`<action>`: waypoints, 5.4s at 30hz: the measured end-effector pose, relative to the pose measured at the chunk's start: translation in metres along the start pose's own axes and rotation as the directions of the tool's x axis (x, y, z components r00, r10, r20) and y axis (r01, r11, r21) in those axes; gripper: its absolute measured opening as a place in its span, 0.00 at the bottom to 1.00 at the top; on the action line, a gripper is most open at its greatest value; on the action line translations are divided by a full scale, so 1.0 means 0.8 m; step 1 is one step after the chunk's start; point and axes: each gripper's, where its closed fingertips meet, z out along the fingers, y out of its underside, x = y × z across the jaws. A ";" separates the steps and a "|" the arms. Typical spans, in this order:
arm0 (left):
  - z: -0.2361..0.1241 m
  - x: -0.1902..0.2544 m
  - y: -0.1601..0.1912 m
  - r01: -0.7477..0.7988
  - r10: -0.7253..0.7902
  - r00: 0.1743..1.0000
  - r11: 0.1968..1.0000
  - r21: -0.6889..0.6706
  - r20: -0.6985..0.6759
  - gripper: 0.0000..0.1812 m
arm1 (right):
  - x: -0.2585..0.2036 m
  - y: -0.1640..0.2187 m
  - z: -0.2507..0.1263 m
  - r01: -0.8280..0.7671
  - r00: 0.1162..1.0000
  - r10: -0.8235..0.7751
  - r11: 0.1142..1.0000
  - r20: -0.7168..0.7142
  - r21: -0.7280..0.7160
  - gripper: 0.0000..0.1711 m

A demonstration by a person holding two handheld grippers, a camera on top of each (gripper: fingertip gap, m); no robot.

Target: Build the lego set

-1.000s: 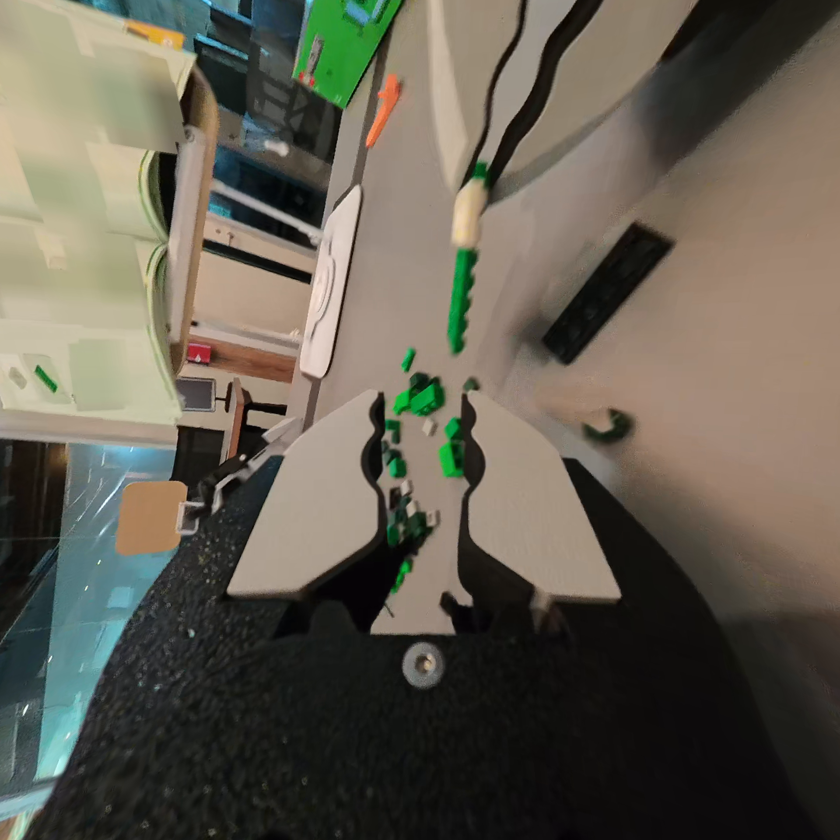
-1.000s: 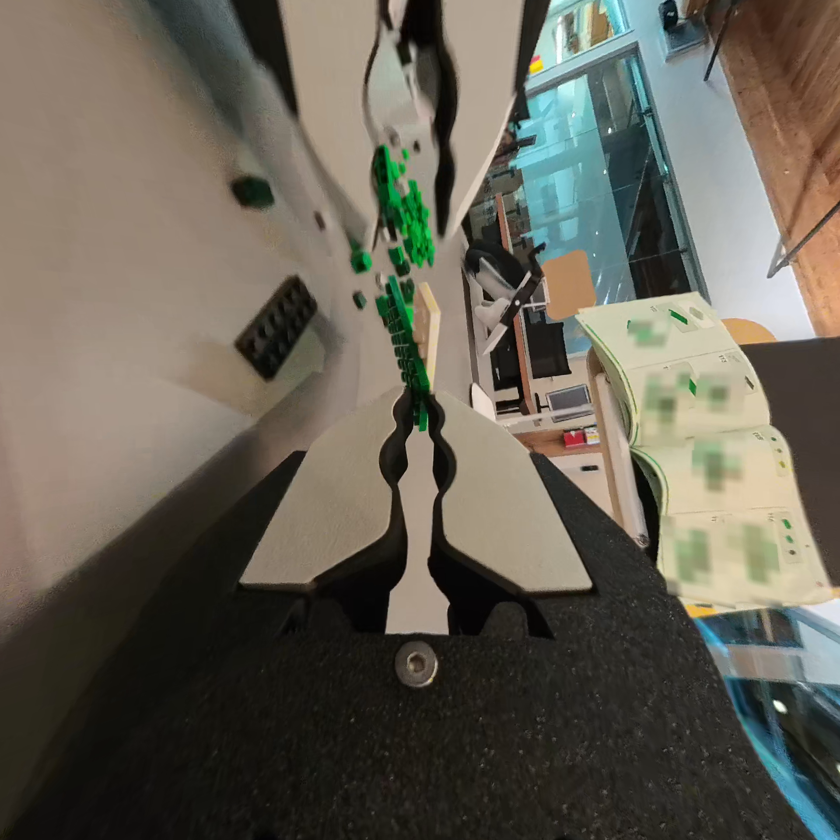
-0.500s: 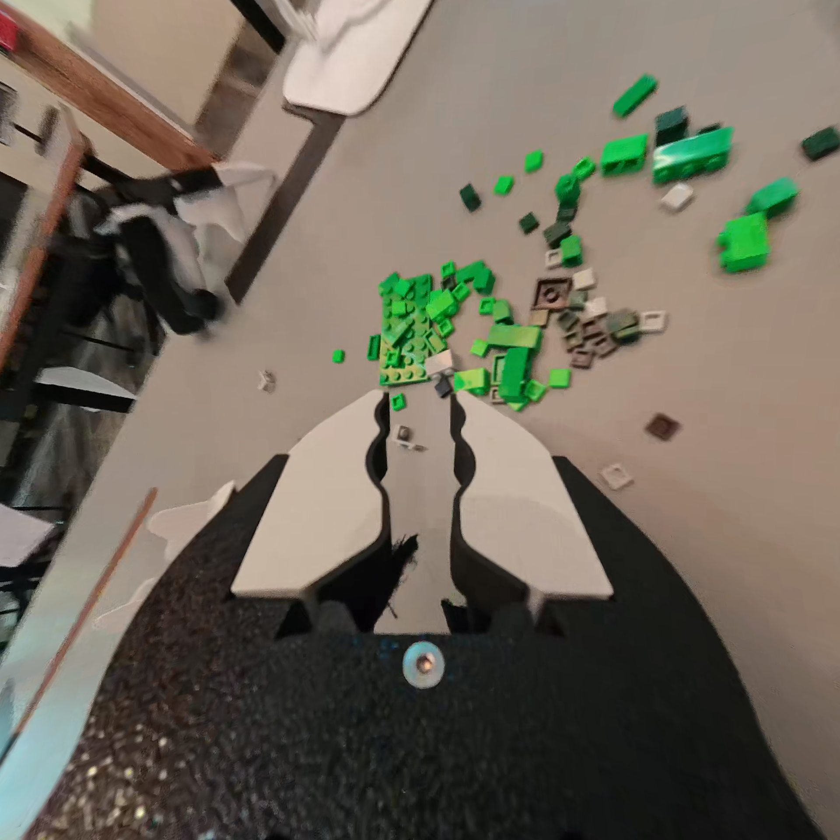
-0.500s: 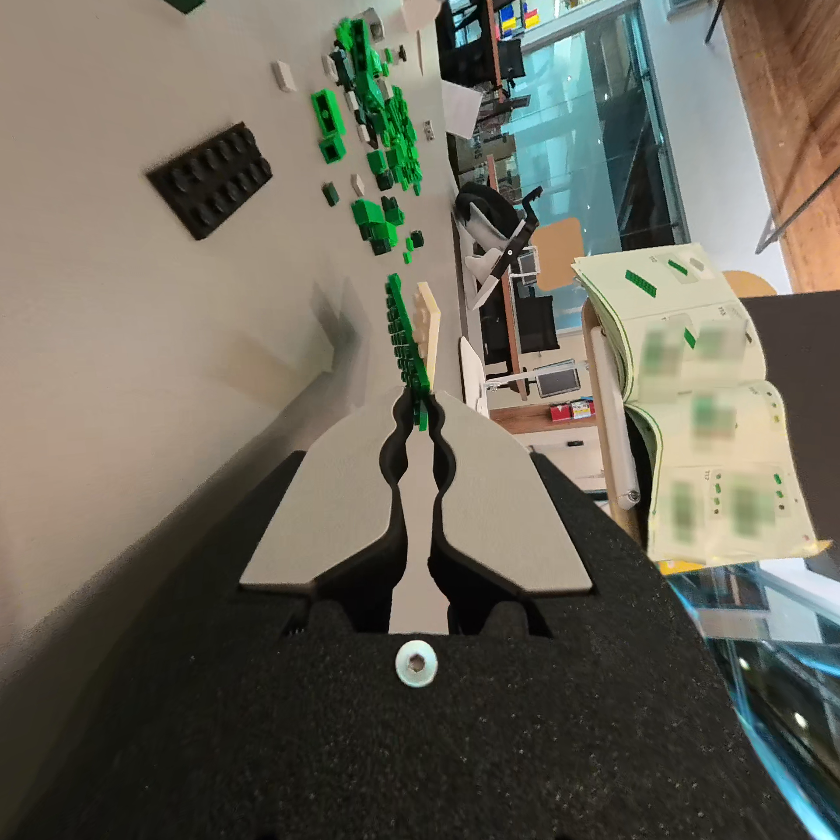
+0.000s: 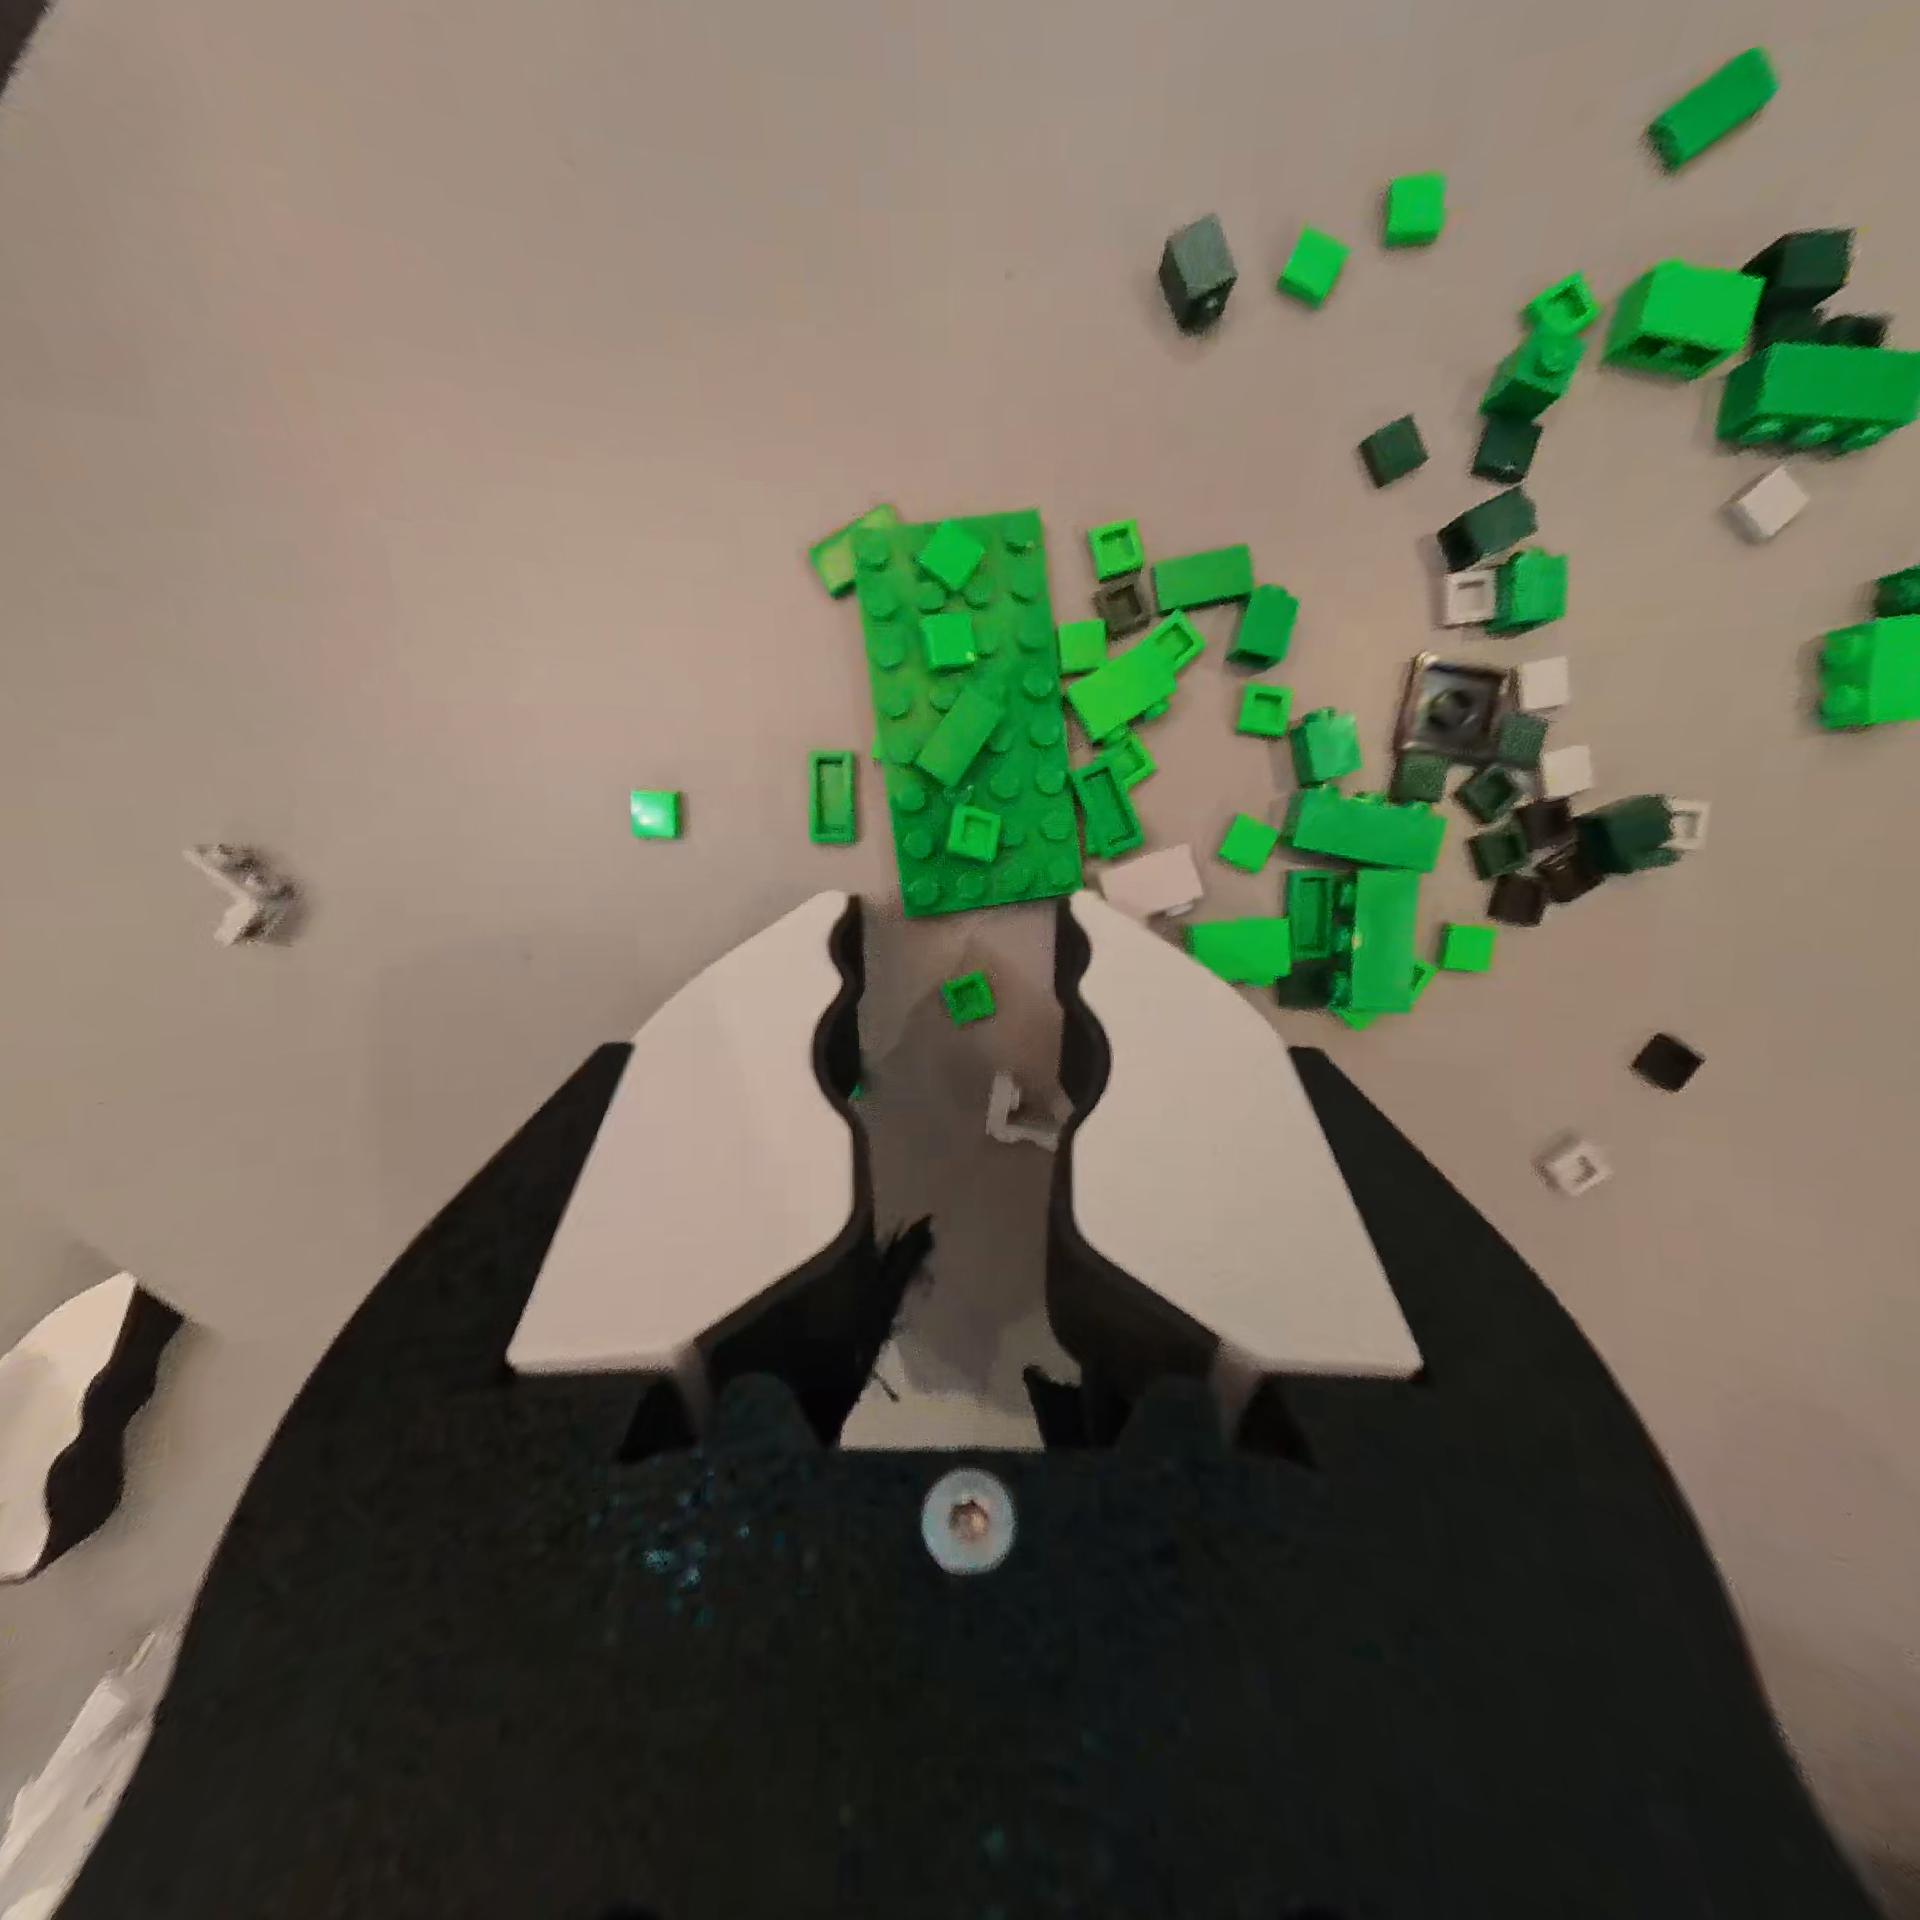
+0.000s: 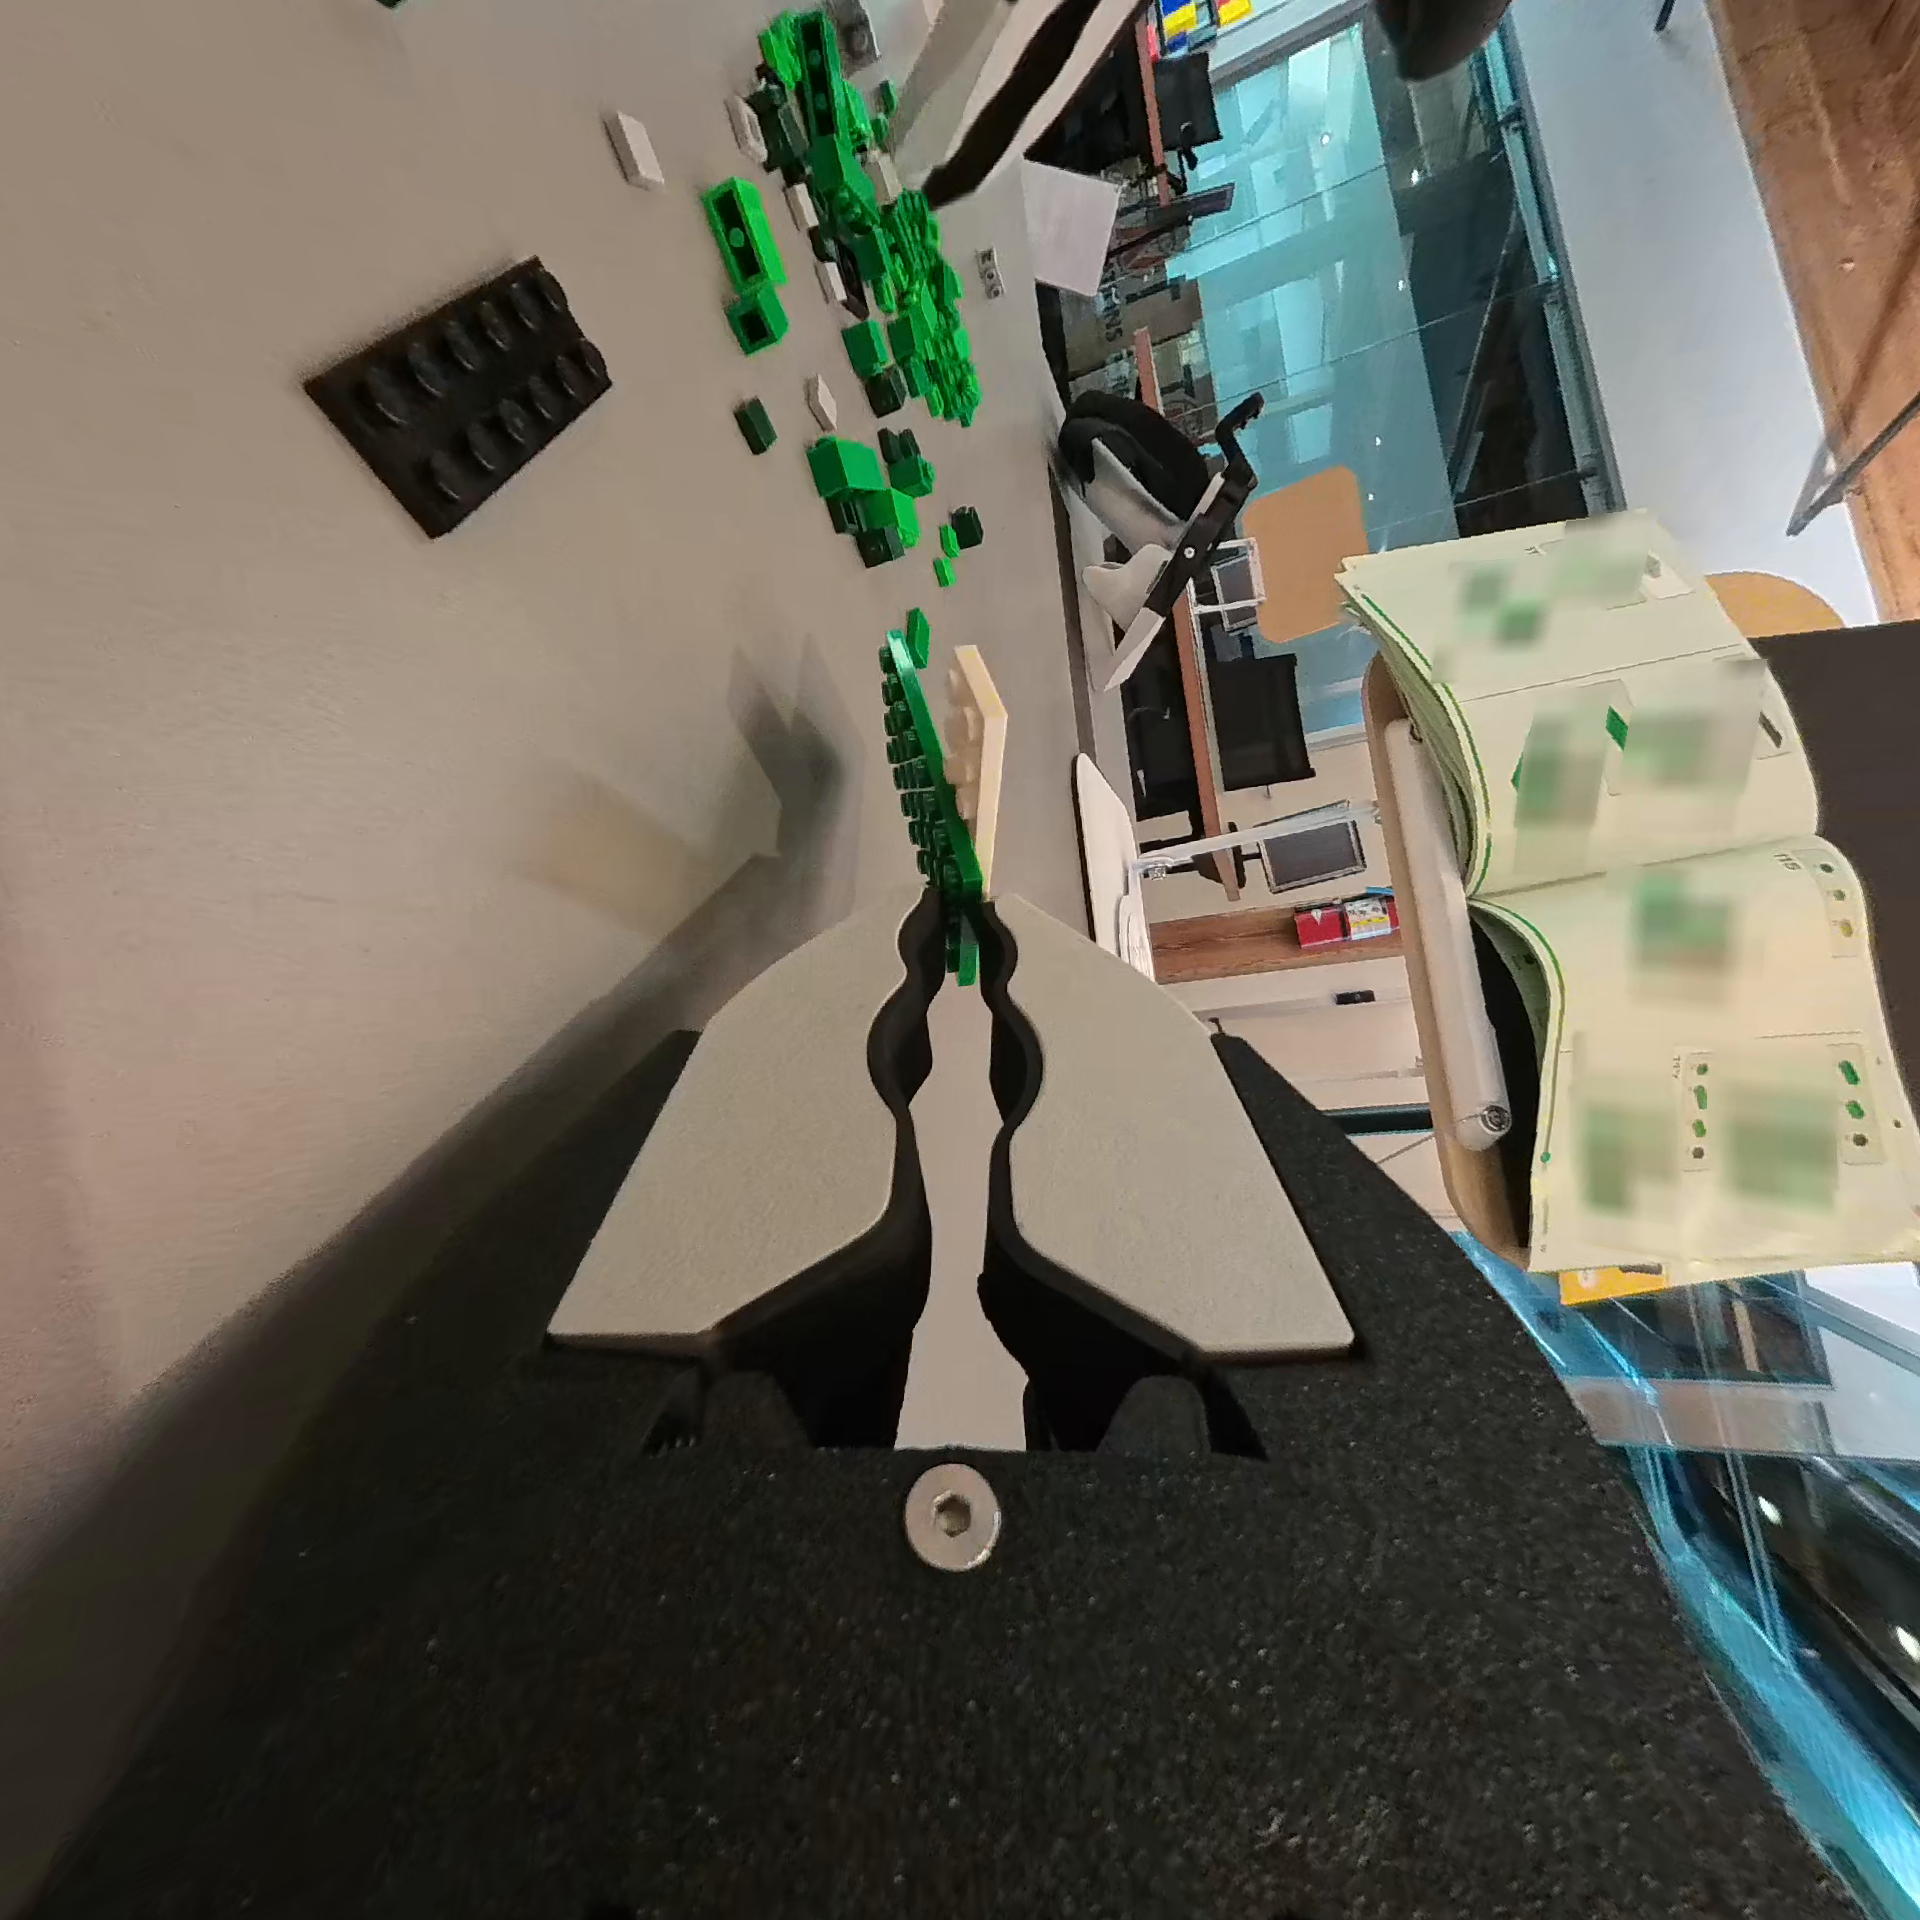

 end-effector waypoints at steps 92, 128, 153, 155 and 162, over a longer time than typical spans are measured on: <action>0.077 0.349 -0.210 -0.569 0.670 0.711 0.727 0.385 -0.214 0.20 | -0.010 0.055 -0.086 0.334 0.940 -0.340 0.914 -0.016 0.228 0.04; 0.036 0.368 -0.186 -0.534 0.670 0.704 0.718 0.446 -0.235 0.17 | -0.013 0.062 -0.106 -0.707 0.504 0.630 0.693 0.591 -0.137 0.15; 0.063 0.355 -0.173 -0.614 0.695 0.673 0.716 0.333 -0.253 0.30 | -0.046 0.044 -0.113 -0.634 0.439 0.589 0.738 0.678 -0.231 0.30; 0.059 0.348 -0.179 -0.597 0.687 0.688 0.719 0.357 -0.234 0.29 | -0.045 0.044 -0.115 -0.635 0.443 0.584 0.740 0.680 -0.222 0.30; 0.070 0.337 -0.203 -0.537 0.644 0.727 0.749 0.388 -0.238 0.40 | -0.034 0.047 -0.111 -0.650 0.490 0.580 0.741 0.651 -0.170 0.30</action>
